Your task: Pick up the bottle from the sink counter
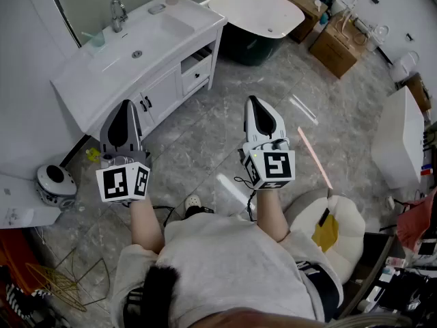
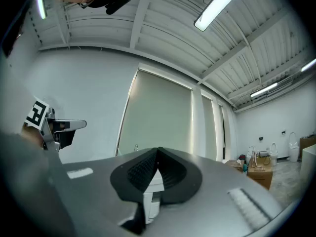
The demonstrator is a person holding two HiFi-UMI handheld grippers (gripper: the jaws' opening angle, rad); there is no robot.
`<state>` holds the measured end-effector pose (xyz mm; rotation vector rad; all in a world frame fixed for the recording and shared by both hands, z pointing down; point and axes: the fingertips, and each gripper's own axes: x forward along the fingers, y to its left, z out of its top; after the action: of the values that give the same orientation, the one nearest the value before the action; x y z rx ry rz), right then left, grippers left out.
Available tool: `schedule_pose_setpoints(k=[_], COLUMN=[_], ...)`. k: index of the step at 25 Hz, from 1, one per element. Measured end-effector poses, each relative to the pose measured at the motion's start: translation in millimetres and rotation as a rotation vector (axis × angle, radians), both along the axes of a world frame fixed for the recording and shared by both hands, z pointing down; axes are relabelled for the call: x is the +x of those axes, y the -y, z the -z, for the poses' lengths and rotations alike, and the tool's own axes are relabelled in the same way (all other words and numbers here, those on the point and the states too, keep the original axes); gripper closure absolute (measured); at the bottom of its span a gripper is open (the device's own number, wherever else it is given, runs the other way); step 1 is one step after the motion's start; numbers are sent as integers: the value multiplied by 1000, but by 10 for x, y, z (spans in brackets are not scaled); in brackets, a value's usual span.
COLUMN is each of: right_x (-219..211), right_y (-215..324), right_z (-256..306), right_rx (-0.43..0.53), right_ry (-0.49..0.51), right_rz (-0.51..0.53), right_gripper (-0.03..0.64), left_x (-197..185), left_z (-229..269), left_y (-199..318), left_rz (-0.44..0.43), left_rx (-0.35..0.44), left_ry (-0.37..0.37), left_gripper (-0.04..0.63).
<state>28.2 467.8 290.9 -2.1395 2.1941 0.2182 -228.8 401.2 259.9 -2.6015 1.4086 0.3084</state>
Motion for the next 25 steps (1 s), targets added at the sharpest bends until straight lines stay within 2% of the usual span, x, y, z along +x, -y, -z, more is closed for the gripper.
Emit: schedule_pose_setpoints(k=[8, 14, 25], right_x=[-154, -289, -532], right_y=[123, 239, 385], right_z=[16, 67, 31], right_rx=[7, 46, 47], right_ry=[-2, 9, 1], right_rz=[-6, 6, 7], right_gripper=[606, 606, 606], left_x=[-172, -258, -453], left_z=[25, 35, -42], left_y=[134, 277, 521], left_rz=[-2, -23, -43], left_rx=[9, 29, 5], left_ry=[-7, 3, -35], left_gripper=[588, 588, 588])
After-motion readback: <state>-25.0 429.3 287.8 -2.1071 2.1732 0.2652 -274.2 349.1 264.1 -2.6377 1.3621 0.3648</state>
